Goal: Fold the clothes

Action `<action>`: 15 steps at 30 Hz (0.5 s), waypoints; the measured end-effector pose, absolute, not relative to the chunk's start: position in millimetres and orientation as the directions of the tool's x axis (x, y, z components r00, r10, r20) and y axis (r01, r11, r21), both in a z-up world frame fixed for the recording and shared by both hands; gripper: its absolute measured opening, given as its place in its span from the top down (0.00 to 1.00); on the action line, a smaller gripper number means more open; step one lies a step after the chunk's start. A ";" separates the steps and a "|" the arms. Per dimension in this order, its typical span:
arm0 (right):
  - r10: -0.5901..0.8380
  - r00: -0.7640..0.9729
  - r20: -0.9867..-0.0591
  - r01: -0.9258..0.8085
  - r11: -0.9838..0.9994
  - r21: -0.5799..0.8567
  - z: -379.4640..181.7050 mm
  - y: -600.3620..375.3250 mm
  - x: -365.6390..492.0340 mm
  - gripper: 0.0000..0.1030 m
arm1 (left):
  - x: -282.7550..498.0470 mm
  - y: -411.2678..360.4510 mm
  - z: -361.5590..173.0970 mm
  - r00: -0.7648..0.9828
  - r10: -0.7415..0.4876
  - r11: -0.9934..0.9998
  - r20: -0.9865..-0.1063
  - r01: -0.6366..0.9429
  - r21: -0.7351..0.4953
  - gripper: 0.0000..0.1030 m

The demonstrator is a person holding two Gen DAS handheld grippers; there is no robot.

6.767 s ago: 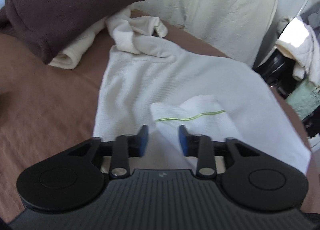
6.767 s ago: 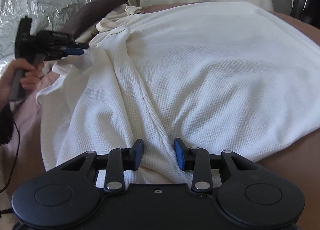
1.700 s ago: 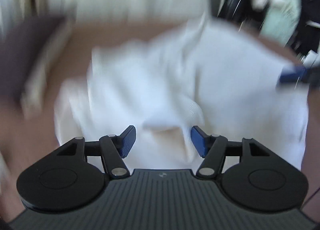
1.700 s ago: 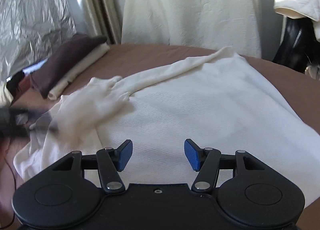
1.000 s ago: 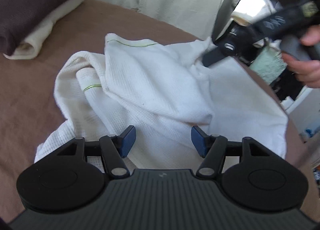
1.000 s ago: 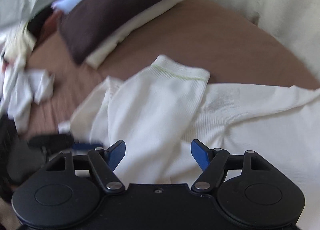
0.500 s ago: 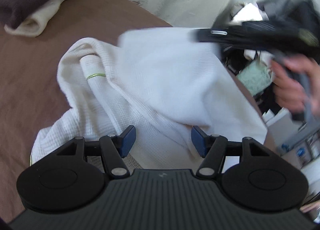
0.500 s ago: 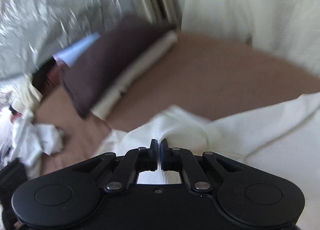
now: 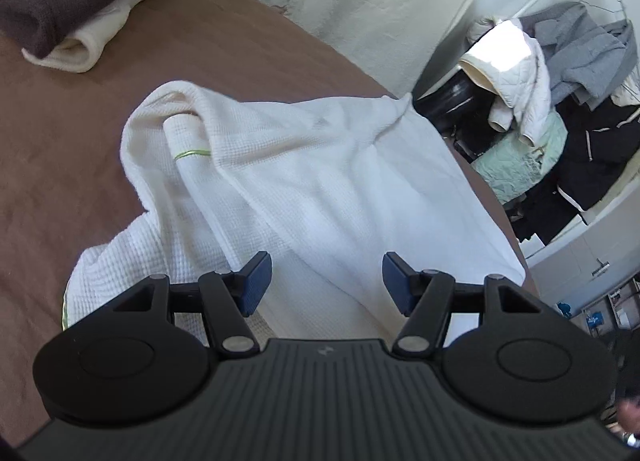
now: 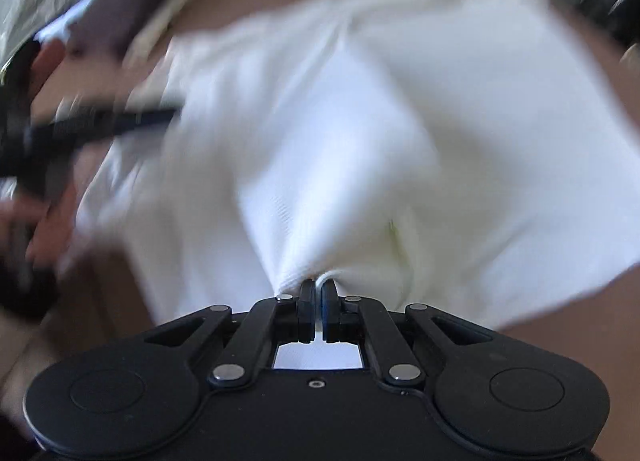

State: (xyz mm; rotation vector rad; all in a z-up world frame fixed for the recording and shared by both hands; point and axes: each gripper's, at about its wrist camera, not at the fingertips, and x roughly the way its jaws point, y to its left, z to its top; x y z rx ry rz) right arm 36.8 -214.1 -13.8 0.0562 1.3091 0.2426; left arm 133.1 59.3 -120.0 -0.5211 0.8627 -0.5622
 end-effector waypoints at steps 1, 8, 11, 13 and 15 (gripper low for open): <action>0.248 0.223 -0.943 -0.166 0.963 0.214 -14.7 -214.8 37.6 0.93 | 134.5 59.1 -120.9 0.523 -0.647 0.737 -0.554 0.243 -0.631 0.41; 0.287 0.455 -0.843 -0.269 0.947 0.177 23.6 -245.8 48.3 0.50 | 143.2 50.2 -121.3 0.542 -0.625 0.758 -0.561 0.251 -0.602 0.41; 0.263 0.490 -0.831 -0.226 0.959 0.170 14.6 -271.2 51.9 0.50 | 147.4 47.0 -119.3 0.561 -0.623 0.757 -0.546 0.253 -0.603 0.41; 0.269 0.496 -0.826 -0.187 0.962 0.201 -1.8 -289.2 55.6 0.49 | 152.5 46.7 -119.3 0.573 -0.621 0.752 -0.535 0.244 -0.612 0.41; 0.308 0.490 -0.816 -0.162 0.951 0.262 -25.3 -305.7 53.2 0.49 | 161.7 45.1 -119.5 0.584 -0.615 0.752 -0.530 0.233 -0.616 0.41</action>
